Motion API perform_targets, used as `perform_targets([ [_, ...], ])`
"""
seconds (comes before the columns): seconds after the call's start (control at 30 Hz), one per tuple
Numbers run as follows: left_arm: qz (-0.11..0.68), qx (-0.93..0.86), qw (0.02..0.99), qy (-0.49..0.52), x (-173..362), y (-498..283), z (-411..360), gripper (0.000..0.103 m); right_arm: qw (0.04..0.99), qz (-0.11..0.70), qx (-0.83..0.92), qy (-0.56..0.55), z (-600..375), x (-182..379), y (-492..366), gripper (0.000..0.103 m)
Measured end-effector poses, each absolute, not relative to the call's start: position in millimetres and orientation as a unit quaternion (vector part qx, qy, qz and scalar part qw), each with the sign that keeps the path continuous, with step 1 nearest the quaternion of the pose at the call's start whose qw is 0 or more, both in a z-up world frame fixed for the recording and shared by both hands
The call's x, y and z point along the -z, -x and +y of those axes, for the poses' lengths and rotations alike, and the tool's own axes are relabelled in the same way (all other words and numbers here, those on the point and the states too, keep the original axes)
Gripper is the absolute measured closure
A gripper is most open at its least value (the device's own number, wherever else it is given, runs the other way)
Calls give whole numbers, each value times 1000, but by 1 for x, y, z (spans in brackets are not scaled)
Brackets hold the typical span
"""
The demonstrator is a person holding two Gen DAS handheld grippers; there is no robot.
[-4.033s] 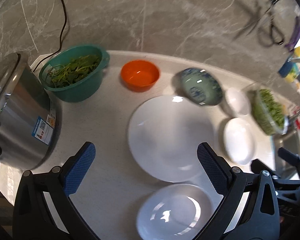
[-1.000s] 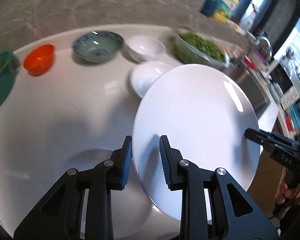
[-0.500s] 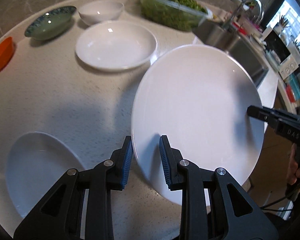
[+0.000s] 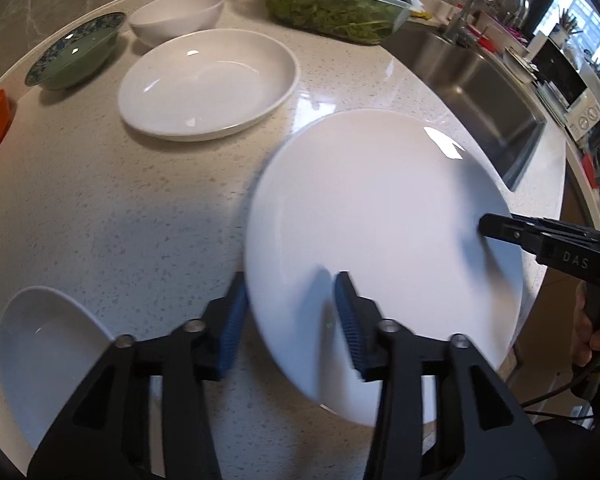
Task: Organize plates and bowls
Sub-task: 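Lift the large white plate with both grippers, set it down, open, then move both grippers to the second white plate and close on its rim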
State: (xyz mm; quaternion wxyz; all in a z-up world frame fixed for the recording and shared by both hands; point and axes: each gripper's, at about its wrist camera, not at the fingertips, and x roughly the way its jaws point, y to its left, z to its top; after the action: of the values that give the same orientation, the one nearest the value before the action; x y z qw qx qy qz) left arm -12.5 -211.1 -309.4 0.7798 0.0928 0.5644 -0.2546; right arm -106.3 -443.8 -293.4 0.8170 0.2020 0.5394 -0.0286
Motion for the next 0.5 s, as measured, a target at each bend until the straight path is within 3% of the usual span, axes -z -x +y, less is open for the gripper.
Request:
perform_targets([
  [0.2,567,254,780,-72,308,9,-216,54,817,539,33,-203,-444,293,105,71],
  [0.33,553,250,794,-51,293,5,-205,54,821,530,53,-206,-450,287,107,42],
  [0.5,517,215,828,-25,249,-2,-175,54,835,501,63,-218,-459,265,112,40],
])
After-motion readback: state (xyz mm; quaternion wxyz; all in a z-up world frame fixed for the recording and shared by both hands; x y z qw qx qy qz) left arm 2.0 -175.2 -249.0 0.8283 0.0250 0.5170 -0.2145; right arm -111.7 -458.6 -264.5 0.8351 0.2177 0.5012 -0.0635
